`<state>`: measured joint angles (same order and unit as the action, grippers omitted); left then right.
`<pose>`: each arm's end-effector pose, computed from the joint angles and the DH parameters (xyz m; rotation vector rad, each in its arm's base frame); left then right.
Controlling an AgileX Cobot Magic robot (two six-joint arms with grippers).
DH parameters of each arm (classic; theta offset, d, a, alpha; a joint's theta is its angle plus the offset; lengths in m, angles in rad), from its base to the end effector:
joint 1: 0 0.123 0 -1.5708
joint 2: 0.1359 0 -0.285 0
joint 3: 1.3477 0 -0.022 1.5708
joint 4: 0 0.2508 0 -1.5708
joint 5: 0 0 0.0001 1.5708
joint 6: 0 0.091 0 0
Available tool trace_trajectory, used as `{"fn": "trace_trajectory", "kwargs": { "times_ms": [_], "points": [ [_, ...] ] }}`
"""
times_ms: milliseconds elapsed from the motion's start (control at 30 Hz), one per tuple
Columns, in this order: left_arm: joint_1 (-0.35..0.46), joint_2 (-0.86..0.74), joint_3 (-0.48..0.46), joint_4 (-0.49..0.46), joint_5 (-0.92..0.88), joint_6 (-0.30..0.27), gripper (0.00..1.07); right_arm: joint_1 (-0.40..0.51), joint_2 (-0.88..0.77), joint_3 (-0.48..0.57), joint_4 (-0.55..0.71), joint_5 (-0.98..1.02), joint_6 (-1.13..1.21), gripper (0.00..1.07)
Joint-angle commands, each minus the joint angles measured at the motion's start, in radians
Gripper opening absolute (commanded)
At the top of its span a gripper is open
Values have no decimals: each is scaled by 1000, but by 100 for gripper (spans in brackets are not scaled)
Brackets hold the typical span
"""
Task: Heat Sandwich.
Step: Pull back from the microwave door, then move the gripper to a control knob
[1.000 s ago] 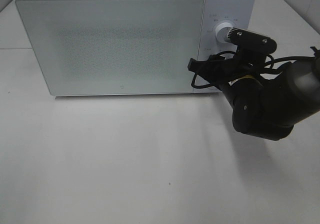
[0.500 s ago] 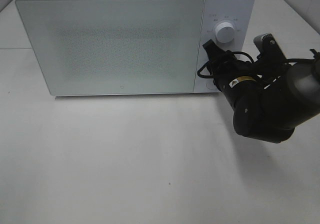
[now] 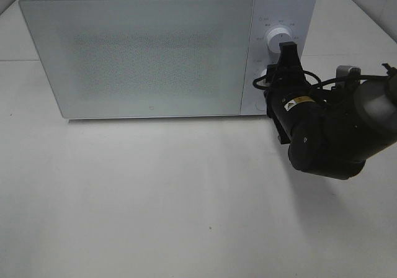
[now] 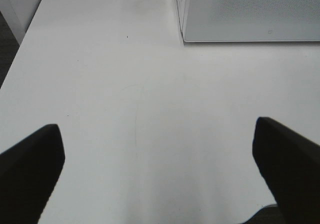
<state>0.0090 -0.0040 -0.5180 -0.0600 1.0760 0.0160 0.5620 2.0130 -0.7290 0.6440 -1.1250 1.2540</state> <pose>-0.0082 -0.0049 0.2811 0.0112 2.0366 -0.0560 0.3168 0.1412 0.1236 1.2452 1.3447 1.0643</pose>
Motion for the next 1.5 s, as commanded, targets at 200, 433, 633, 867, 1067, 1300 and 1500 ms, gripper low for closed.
{"fn": "trace_trajectory", "kwargs": {
  "times_ms": [200, 433, 633, 867, 1067, 1300, 1500],
  "points": [
    [-2, -24, 1, -8, -4, -3, 98, -3, -18, -23, -69, -133, 155, 10],
    [-2, -24, 1, -8, -4, -3, 98, -3, -18, -23, -72, -132, 150, 12],
    [-2, -24, 1, -8, -4, -3, 98, -3, -18, -23, -88, -129, 123, 14],
    [-2, -24, 1, -8, -4, -3, 98, -3, -18, -23, -102, -131, 117, 16],
    [-2, -24, 1, -8, -4, -3, 98, -3, -18, -23, -92, -194, 104, 33],
    [-2, -24, 1, -8, -4, -3, 98, -3, -18, -23, -83, -211, 94, 62],
    [-2, -24, 1, -8, -4, -3, 98, -3, -18, -22, -77, -208, 97, 75]
  ]
}}
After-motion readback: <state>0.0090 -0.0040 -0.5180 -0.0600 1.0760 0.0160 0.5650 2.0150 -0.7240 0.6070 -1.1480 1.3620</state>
